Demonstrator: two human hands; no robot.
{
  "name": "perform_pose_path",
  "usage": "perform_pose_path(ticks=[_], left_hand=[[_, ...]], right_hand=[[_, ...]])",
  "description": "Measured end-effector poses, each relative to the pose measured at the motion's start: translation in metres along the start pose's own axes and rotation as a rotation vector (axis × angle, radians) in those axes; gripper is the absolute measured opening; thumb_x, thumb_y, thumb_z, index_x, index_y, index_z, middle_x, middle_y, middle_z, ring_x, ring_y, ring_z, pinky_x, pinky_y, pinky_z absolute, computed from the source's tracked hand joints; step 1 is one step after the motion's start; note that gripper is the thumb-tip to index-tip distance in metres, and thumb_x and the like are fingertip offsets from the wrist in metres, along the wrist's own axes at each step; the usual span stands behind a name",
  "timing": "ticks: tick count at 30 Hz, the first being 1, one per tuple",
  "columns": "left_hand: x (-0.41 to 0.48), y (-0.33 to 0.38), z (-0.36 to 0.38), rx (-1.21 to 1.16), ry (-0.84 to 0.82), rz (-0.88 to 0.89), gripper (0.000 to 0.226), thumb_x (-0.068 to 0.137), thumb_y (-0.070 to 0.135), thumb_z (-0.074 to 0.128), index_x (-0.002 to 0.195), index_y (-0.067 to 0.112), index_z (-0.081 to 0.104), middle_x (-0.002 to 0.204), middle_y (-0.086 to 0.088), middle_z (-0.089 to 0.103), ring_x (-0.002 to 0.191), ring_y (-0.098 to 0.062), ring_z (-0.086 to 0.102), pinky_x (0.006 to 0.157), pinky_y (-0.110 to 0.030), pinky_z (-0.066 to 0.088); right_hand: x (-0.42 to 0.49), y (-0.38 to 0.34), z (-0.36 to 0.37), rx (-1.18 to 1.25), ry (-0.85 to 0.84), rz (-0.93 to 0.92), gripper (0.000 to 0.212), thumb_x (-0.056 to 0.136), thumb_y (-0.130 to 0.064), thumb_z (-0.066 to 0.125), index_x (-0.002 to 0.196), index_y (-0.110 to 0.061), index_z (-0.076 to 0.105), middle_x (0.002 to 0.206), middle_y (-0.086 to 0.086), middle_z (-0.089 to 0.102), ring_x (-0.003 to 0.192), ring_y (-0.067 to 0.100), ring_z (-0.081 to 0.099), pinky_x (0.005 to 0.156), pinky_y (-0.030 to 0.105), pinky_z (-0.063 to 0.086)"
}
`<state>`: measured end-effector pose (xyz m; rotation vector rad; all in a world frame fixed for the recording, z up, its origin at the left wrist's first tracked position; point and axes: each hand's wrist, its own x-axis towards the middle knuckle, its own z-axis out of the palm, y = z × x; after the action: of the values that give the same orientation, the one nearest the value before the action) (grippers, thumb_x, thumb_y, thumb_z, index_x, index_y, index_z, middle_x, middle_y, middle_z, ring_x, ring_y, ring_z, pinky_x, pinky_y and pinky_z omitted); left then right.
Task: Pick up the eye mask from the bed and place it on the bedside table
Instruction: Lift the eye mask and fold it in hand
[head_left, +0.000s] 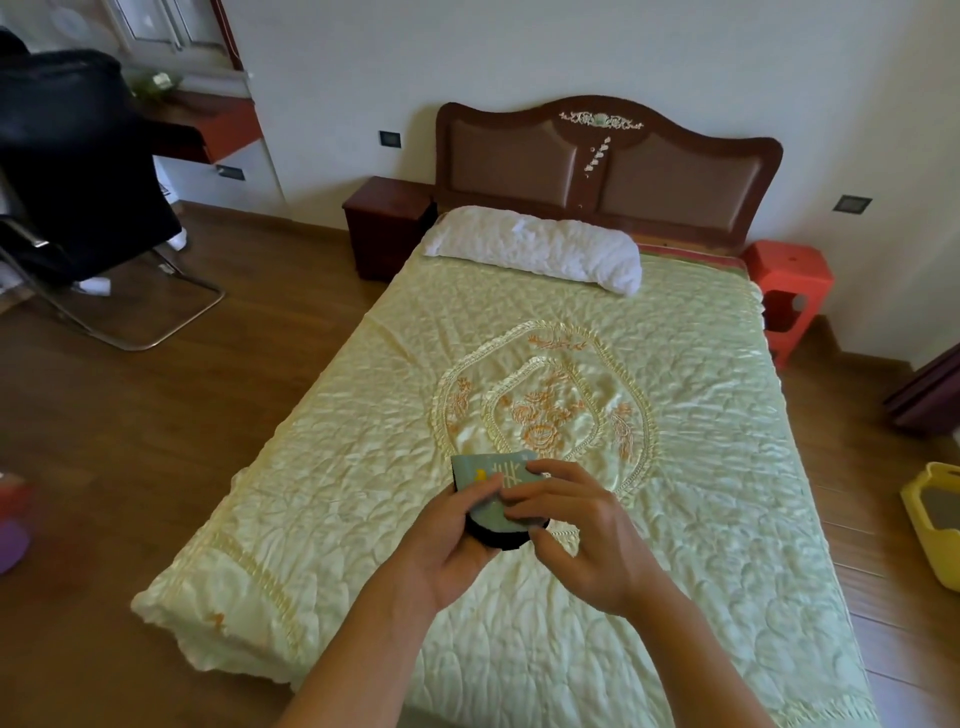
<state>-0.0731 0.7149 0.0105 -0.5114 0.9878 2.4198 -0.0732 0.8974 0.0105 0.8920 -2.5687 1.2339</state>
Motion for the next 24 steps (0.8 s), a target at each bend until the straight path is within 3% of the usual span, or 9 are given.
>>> perform_pose_path(ticks=[2, 4, 7, 10, 12, 14, 24], left_hand=[[-0.002, -0.001, -0.001, 0.037, 0.05, 0.049, 0.047, 0.08, 0.009, 0.071, 0.125, 0.001, 0.061, 0.109, -0.021, 0.074, 0.095, -0.033, 0.073, 0.07, -0.039, 0.063], [-0.005, -0.001, -0.004, 0.079, 0.104, 0.08, 0.047, 0.076, 0.009, 0.076, 0.12, 0.002, 0.064, 0.11, -0.02, 0.075, 0.098, -0.033, 0.073, 0.072, -0.039, 0.063], [-0.007, -0.004, -0.009, 0.159, 0.195, 0.093, 0.046, 0.068, 0.016, 0.081, 0.111, 0.004, 0.069, 0.107, -0.018, 0.077, 0.098, -0.032, 0.073, 0.075, -0.039, 0.063], [-0.009, -0.008, -0.014, 0.221, 0.236, 0.12, 0.036, 0.072, 0.016, 0.08, 0.106, 0.007, 0.072, 0.102, -0.015, 0.078, 0.094, -0.03, 0.074, 0.068, -0.037, 0.063], [-0.01, -0.009, -0.017, 0.244, 0.25, 0.143, 0.028, 0.077, 0.014, 0.078, 0.104, 0.009, 0.073, 0.1, -0.014, 0.079, 0.092, -0.028, 0.075, 0.063, -0.034, 0.062], [-0.012, -0.01, -0.02, 0.251, 0.253, 0.156, 0.026, 0.078, 0.014, 0.077, 0.103, 0.009, 0.073, 0.098, -0.013, 0.079, 0.089, -0.026, 0.076, 0.06, -0.032, 0.06], [-0.018, -0.014, -0.048, 0.198, 0.268, 0.15, 0.028, 0.08, 0.016, 0.078, 0.106, 0.008, 0.072, 0.1, -0.015, 0.078, 0.091, -0.029, 0.075, 0.059, -0.03, 0.06]], right_hand=[[0.0, 0.0, 0.001, 0.102, 0.107, 0.087, 0.02, 0.088, -0.01, 0.065, 0.1, -0.015, 0.081, 0.108, -0.007, 0.078, 0.118, 0.009, 0.064, 0.096, 0.024, 0.053], [0.001, 0.002, 0.004, 0.19, 0.204, 0.231, 0.019, 0.091, -0.01, 0.069, 0.105, -0.02, 0.078, 0.107, -0.008, 0.077, 0.108, 0.006, 0.069, 0.089, 0.022, 0.056], [0.001, 0.004, 0.007, 0.388, 0.204, 0.5, 0.026, 0.091, -0.019, 0.074, 0.115, -0.031, 0.072, 0.108, -0.008, 0.076, 0.103, 0.004, 0.071, 0.079, 0.018, 0.058], [-0.002, 0.004, 0.016, 0.614, 0.199, 0.694, 0.04, 0.079, -0.041, 0.076, 0.117, -0.029, 0.07, 0.103, -0.002, 0.078, 0.097, 0.012, 0.076, 0.079, 0.03, 0.062], [-0.006, 0.003, 0.024, 0.734, 0.198, 0.785, 0.046, 0.076, -0.046, 0.075, 0.116, -0.025, 0.071, 0.103, 0.004, 0.079, 0.095, 0.019, 0.077, 0.082, 0.04, 0.063], [-0.009, 0.003, 0.032, 0.753, 0.181, 0.823, 0.046, 0.078, -0.046, 0.074, 0.115, -0.019, 0.072, 0.106, 0.01, 0.079, 0.094, 0.022, 0.078, 0.084, 0.045, 0.063], [-0.009, -0.014, 0.059, 0.804, 0.162, 0.876, 0.024, 0.082, -0.036, 0.072, 0.097, -0.019, 0.08, 0.1, 0.011, 0.081, 0.094, 0.027, 0.078, 0.085, 0.041, 0.064]])
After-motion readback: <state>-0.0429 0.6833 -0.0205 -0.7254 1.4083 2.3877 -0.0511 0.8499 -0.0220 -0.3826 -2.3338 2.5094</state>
